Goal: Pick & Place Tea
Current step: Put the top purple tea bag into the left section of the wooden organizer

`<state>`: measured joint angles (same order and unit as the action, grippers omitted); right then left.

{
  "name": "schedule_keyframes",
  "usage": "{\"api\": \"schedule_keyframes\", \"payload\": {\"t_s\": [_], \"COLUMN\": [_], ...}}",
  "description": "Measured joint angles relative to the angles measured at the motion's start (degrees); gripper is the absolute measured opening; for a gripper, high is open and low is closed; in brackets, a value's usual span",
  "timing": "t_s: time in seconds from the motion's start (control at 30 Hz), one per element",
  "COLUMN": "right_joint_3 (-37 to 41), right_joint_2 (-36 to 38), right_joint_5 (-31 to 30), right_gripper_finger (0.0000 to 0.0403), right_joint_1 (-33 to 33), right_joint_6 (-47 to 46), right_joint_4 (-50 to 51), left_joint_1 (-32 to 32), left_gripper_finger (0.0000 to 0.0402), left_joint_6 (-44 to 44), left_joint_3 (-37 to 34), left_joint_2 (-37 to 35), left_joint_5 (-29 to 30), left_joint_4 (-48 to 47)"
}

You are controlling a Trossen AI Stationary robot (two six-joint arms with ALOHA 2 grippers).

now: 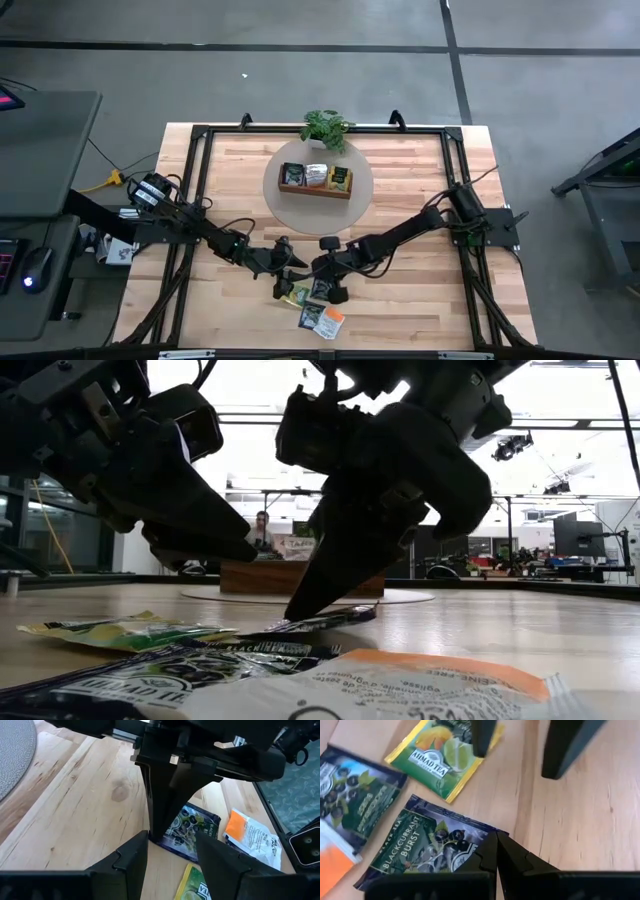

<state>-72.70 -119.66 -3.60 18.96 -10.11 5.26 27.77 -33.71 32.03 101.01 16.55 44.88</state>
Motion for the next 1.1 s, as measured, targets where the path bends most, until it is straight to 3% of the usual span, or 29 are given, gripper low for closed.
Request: {"api": "schedule_keyframes", "payload": {"t_s": [0.23, 0.67, 0.83, 1.1], "right_joint_3": [1.95, 6.07, 6.20, 6.23], "right_joint_2": [0.22, 0.12, -0.08, -0.13], "right_joint_5": [-8.05, -27.13, -31.95, -33.19], "right_gripper_finger": [0.0000, 0.0000, 0.0000, 0.0000], "right_joint_1": [-0.46, -0.57, -0.57, -0.59], "right_joint_6": [-9.86, -40.47, -45.95, -45.94], "right_joint_4": [0.70, 0.69, 0.22, -0.07], "left_joint_1": [0.02, 0.00, 0.02, -0.04], "left_gripper_finger": [0.0166, 0.0165, 0.0166, 0.0165], "left_joint_6": [-0.02, -0.62, -2.03, -25.63], "left_joint_3": [0.00, 0.00, 0.00, 0.02], "left_joint_2": [0.00, 0.00, 0.00, -0.01], "left_joint_5": [-0.78, -0.47, 4.11, 13.73], "left_joint_4": [0.04, -0.03, -4.06, -14.85]}}
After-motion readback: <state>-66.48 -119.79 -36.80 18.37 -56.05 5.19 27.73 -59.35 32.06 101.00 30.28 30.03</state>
